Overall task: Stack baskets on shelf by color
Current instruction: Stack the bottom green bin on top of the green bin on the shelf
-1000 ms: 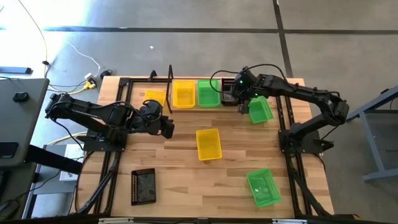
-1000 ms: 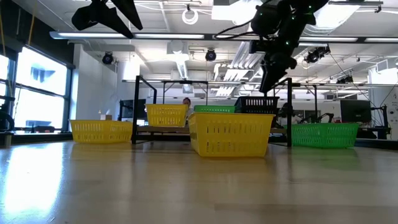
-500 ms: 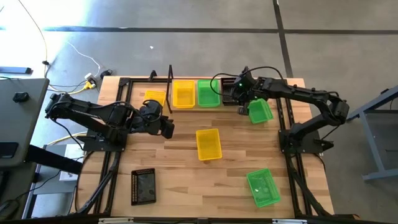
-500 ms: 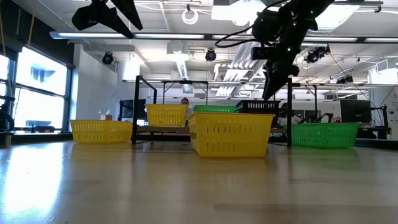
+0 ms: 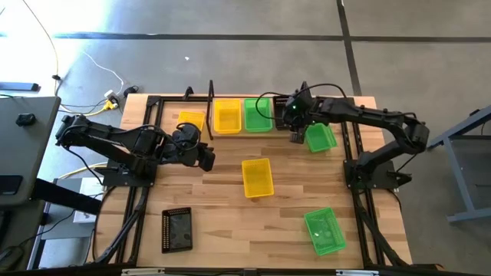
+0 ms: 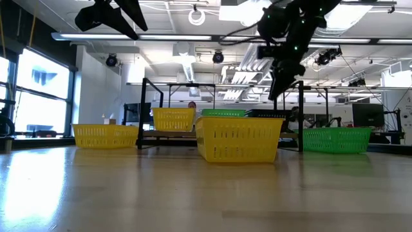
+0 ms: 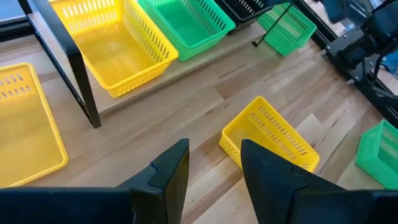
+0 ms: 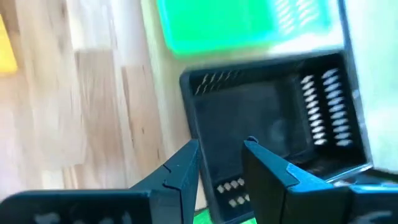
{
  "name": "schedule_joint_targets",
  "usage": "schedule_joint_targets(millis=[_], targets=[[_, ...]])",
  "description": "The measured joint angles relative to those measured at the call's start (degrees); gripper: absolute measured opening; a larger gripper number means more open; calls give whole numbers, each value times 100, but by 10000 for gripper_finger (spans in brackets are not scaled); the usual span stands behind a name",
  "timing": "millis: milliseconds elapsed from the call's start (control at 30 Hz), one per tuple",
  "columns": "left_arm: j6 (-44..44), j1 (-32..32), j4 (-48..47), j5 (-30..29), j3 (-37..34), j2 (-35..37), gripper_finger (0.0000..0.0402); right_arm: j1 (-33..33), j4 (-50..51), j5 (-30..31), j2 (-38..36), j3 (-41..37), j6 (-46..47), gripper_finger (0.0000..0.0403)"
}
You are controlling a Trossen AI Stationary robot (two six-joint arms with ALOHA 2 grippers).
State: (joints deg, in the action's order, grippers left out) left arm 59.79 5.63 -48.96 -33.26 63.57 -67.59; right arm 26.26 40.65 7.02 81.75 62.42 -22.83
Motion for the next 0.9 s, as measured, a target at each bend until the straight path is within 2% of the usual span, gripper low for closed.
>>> schedule_joint_targets(millis=[200, 433, 900], targets=[[-2, 4, -3, 2, 0, 0, 135, -321, 371, 20, -164, 310, 416, 105], [-265, 64, -3, 4, 0, 2, 135, -960, 1226, -159, -406, 440, 1365, 105], [-1146, 129, 10, 7, 0, 4, 135, -3397, 1645, -649, -657, 440, 4032, 105]])
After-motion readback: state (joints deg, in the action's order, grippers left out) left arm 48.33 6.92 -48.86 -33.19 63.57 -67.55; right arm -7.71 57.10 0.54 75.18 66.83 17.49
